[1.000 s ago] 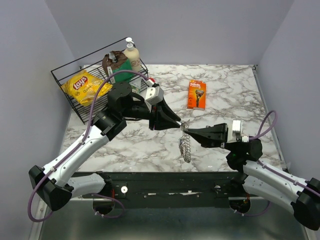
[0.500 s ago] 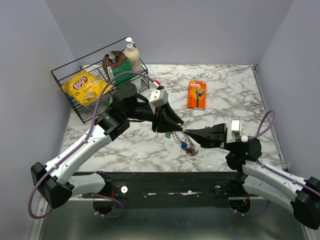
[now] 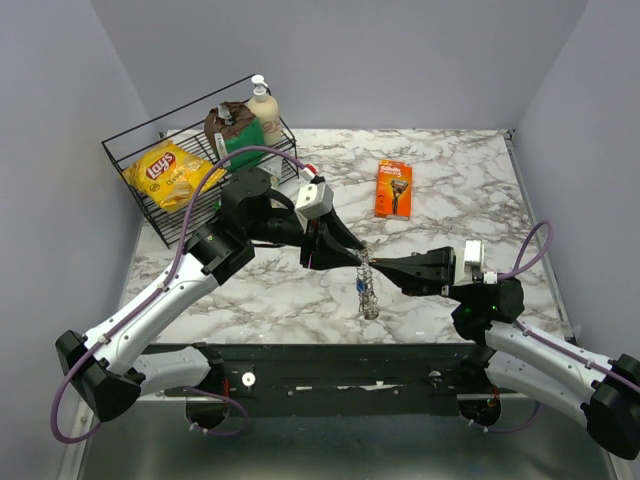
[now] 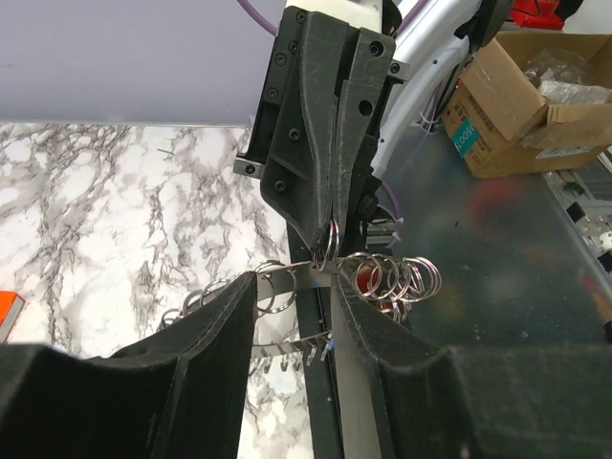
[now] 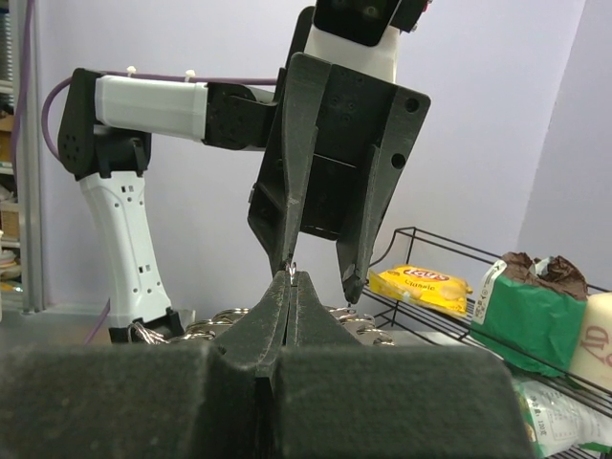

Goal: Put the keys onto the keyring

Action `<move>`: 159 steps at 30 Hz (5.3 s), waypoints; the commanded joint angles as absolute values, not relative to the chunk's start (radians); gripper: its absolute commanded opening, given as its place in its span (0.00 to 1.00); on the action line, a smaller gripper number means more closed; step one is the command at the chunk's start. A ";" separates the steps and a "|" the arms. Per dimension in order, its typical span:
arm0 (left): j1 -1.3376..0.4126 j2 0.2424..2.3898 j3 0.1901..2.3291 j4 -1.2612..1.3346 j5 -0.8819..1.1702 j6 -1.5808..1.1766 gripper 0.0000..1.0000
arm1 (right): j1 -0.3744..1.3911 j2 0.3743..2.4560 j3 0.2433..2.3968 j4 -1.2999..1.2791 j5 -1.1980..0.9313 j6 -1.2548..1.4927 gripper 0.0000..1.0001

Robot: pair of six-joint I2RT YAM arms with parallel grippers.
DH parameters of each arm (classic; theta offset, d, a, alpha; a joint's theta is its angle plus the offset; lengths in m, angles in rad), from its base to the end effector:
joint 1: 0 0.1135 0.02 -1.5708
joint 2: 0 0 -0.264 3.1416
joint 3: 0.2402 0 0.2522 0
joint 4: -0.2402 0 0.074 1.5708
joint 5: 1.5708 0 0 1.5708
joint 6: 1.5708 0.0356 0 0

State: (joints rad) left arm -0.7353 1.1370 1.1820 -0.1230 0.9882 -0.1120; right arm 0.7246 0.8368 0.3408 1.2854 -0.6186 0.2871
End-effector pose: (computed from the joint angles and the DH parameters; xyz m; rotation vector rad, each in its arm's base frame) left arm 0.1613 -0.1860 0.4167 1.2757 1.3054 -1.4234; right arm 0.1059 0.1213 0.3188 -0.7830 0.6492 1.1701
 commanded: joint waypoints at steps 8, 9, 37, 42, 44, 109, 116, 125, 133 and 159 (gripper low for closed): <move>-0.753 1.138 1.212 -0.155 0.983 -0.104 0.44 | 0.724 0.828 0.331 1.427 -0.571 0.273 0.01; -0.755 1.140 1.210 -0.152 0.982 -0.107 0.44 | 0.724 0.828 0.331 1.427 -0.572 0.273 0.01; -0.779 1.170 1.236 -0.101 0.927 -0.135 0.11 | 0.724 0.847 0.330 1.430 -0.561 0.279 0.01; -0.779 1.157 1.212 -0.054 0.901 -0.169 0.00 | 0.724 0.857 0.327 1.433 -0.558 0.290 0.01; -0.779 1.144 1.198 -0.017 0.891 -0.178 0.00 | 0.724 0.864 0.325 1.434 -0.558 0.293 0.01; 0.054 0.999 0.488 0.087 0.601 -0.692 0.81 | 0.900 1.649 0.942 0.123 -0.543 -0.017 0.81; 0.057 1.022 0.468 0.110 0.609 -0.696 0.81 | 0.937 1.723 0.971 0.057 -0.522 0.052 0.72; 0.055 1.026 0.462 0.144 0.632 -0.698 0.82 | 0.939 1.761 0.948 0.037 -0.545 0.156 0.62; 0.055 1.028 0.460 0.160 0.649 -0.704 0.82 | 0.940 1.786 0.946 0.012 -0.555 0.172 0.57; 0.055 1.060 0.457 0.196 0.681 -0.719 0.81 | 0.957 1.828 1.022 -0.060 -0.565 0.160 0.45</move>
